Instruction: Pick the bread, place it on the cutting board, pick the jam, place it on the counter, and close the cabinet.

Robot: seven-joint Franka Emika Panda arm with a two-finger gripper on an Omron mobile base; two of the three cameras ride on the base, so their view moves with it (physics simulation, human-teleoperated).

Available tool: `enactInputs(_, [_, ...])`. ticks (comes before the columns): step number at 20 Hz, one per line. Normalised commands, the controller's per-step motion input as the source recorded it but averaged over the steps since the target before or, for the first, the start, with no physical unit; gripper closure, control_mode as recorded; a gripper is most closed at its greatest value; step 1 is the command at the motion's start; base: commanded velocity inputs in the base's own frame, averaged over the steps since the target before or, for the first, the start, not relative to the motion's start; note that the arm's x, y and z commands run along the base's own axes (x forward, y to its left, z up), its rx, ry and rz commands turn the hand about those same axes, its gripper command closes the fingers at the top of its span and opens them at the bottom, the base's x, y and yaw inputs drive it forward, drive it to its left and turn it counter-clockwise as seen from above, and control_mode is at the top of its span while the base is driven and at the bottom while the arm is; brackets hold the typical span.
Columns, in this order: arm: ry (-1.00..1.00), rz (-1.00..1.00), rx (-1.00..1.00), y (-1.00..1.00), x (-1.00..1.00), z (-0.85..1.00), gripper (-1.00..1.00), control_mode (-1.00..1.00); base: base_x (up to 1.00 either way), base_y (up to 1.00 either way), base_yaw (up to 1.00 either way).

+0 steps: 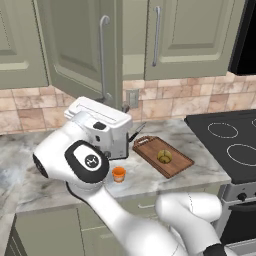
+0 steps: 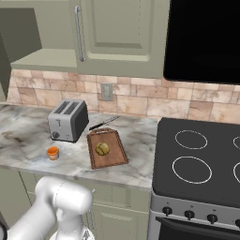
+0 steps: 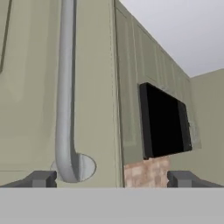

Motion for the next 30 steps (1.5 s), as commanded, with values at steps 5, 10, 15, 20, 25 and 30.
enactInputs(5, [0.00, -0.04, 0.00, -0.24, 0.28, 0.00, -1.00, -1.00, 0.00, 0.00, 0.00])
enactInputs(10, [0.00, 0.00, 0.00, -0.30, 0.43, 0.00, -1.00, -1.00, 0.00, 0.00, 0.00])
enactInputs(15, [0.00, 0.00, 0.00, -0.31, 0.42, 0.00, -1.00, -1.00, 0.00, 0.00, 0.00])
enactInputs(20, [0.00, 0.00, 0.00, -0.32, 0.32, 0.00, -1.00, -1.00, 0.00, 0.00, 0.00])
enactInputs(25, [0.00, 0.00, 0.00, -0.35, 0.25, 0.00, -1.00, -1.00, 0.00, 0.00, 0.00])
enactInputs(30, [0.02, 0.01, 0.00, -0.35, 0.26, 0.00, -1.00, -1.00, 0.00, 0.00, 0.00])
